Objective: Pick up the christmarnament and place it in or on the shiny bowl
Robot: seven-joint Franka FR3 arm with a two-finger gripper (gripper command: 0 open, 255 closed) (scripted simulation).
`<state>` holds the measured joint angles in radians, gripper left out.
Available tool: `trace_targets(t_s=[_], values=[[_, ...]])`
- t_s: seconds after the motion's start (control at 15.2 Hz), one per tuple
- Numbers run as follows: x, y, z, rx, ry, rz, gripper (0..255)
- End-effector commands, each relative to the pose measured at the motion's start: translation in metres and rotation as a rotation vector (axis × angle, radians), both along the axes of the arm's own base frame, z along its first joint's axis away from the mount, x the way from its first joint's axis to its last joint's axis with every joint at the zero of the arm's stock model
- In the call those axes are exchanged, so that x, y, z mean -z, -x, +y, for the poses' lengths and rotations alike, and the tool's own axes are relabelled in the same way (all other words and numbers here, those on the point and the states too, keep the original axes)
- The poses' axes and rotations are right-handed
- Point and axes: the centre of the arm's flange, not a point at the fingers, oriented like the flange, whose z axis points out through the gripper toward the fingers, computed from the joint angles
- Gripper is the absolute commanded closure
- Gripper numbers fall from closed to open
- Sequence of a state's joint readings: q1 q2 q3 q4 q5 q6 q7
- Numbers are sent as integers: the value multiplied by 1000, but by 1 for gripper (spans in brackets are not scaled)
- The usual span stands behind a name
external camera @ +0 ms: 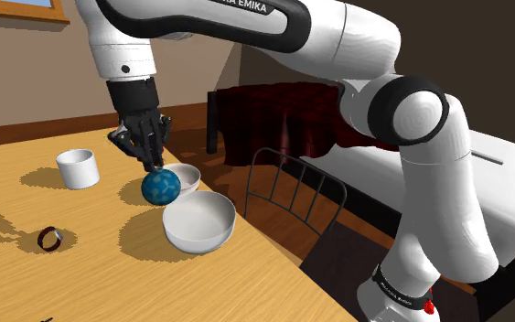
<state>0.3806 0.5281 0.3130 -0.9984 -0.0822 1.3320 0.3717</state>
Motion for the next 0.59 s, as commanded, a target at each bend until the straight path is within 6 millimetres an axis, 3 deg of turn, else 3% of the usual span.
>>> trace_targets(t_s=[0.0, 0.4, 0.53], values=[[-5, 6, -27, 0, 1, 1, 255], [-28, 14, -99, 0, 1, 1, 255], [-18, 14, -99, 0, 1, 1, 255]])
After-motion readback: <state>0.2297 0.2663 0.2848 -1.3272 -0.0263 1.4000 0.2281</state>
